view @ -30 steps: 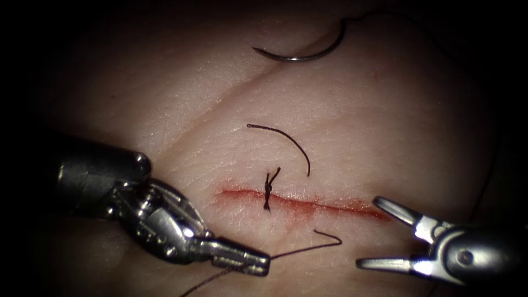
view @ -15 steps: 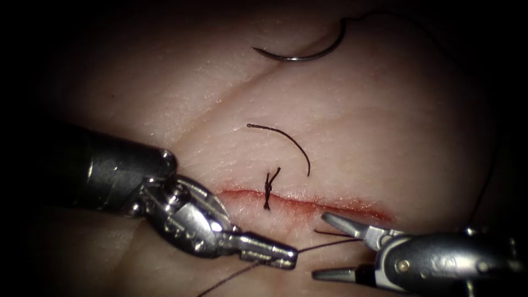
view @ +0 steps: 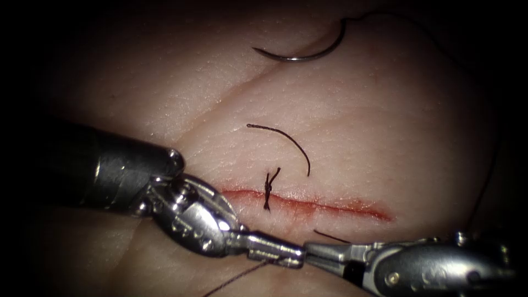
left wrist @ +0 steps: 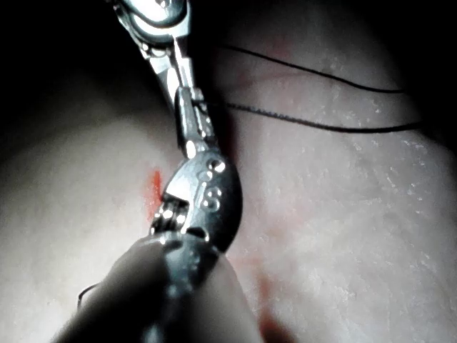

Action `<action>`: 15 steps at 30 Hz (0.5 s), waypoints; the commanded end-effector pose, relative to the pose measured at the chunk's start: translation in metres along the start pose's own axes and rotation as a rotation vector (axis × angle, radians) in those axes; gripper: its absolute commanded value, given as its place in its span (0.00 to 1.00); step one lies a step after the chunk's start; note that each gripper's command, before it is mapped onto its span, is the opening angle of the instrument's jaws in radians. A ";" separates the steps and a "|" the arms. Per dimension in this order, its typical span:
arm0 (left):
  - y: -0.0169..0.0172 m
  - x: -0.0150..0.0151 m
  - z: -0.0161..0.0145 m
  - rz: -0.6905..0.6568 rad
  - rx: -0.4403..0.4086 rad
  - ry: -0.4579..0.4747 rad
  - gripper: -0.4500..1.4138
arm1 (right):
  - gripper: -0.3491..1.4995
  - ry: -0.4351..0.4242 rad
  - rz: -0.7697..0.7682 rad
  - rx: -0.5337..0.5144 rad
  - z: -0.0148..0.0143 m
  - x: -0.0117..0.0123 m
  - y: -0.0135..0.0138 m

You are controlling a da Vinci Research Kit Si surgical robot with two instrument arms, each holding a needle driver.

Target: Wound Closure

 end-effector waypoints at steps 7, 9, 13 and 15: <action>0.0005 0.0002 0.0005 0.000 -0.007 0.000 0.00 | 0.00 -0.014 -0.010 0.003 0.0009 -0.0005 -0.0005; 0.0006 0.0004 0.0005 -0.007 -0.010 0.000 0.00 | 0.00 -0.027 -0.010 -0.003 0.0007 -0.0007 -0.0004; 0.0005 0.0009 0.0004 -0.050 -0.013 -0.005 0.63 | 0.00 -0.037 -0.004 -0.002 0.0001 -0.0017 0.0007; 0.0004 0.0010 0.0003 -0.099 -0.005 -0.026 0.77 | 0.00 -0.038 0.000 -0.007 -0.0001 -0.0024 0.0014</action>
